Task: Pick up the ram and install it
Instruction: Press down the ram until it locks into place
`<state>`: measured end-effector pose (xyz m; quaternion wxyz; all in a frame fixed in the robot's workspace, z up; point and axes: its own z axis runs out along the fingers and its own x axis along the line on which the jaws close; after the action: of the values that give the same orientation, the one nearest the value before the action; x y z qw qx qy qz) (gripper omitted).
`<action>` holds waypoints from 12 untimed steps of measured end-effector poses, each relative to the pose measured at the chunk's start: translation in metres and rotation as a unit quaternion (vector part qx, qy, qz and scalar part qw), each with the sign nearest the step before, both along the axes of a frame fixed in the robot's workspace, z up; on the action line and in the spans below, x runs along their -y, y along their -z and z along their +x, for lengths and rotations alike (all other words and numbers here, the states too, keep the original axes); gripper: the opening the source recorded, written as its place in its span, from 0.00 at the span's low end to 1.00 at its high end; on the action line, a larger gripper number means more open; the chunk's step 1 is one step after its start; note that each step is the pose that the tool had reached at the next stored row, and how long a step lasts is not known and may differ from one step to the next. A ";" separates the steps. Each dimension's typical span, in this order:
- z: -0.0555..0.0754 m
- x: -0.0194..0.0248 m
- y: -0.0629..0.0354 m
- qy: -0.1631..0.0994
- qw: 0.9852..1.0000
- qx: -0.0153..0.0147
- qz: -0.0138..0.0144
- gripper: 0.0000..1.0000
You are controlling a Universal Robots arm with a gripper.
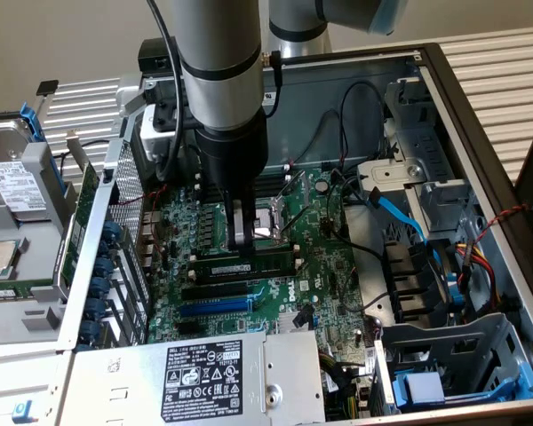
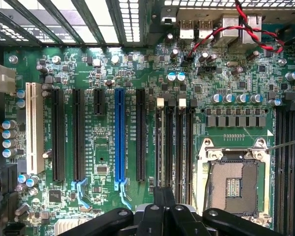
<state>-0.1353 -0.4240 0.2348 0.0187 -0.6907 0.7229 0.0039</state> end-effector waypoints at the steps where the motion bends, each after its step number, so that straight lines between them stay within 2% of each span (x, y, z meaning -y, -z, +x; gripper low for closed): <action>1: 0.000 0.0000 0.0000 0.000 1.000 -0.001 0.000 0.11; 3: 0.001 0.0000 0.0000 0.000 1.000 -0.003 0.000 0.11; 8: 0.004 0.0001 -0.0001 0.000 1.000 -0.010 0.000 0.11; 12: 0.004 -0.0002 -0.0001 0.000 1.000 -0.012 0.000 0.11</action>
<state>-0.1316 -0.4237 0.2349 0.0100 -0.6906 0.7231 0.0122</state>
